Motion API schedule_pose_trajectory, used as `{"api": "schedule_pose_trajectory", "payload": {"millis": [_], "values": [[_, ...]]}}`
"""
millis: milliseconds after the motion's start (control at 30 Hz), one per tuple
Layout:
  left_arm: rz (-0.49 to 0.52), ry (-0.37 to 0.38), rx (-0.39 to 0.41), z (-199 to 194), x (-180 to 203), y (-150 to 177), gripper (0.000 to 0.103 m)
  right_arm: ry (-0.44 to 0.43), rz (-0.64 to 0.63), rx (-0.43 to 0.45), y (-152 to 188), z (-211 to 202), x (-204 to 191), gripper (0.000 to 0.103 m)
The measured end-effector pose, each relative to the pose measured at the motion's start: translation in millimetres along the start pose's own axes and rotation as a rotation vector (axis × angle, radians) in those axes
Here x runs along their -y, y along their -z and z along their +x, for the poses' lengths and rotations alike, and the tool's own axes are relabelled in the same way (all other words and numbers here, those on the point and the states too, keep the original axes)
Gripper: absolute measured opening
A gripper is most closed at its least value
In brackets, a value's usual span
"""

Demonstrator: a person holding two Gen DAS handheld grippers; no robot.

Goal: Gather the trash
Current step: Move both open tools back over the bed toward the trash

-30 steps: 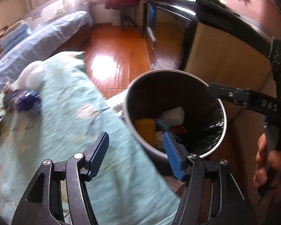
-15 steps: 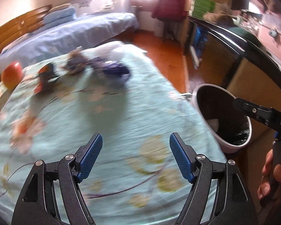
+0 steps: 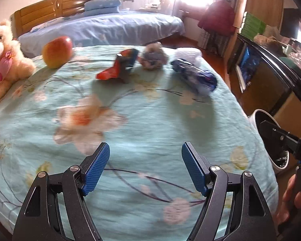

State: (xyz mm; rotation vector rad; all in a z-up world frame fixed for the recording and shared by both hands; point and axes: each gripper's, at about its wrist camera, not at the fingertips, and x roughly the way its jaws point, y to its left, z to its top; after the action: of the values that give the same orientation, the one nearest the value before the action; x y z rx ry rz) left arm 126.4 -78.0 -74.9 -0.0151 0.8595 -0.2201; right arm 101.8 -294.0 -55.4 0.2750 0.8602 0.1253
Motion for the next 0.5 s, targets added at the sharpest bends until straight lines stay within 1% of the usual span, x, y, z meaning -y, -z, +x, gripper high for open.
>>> {"api": "schedule_pose_trajectory", "payload": {"millis": [200, 367, 500], "values": [[-0.045, -0.020, -0.007, 10, -22, -9, 0.076, -0.028, -0.054, -0.037, -4, 23, -24, 0.086], [-0.026, -0.040, -0.017, 23, -28, -21, 0.076, -0.034, -0.077, -0.060, -12, 38, -30, 0.086], [-0.033, -0.031, -0.031, 38, -35, -35, 0.077, -0.029, -0.092, -0.074, -18, 54, -33, 0.086]]}}
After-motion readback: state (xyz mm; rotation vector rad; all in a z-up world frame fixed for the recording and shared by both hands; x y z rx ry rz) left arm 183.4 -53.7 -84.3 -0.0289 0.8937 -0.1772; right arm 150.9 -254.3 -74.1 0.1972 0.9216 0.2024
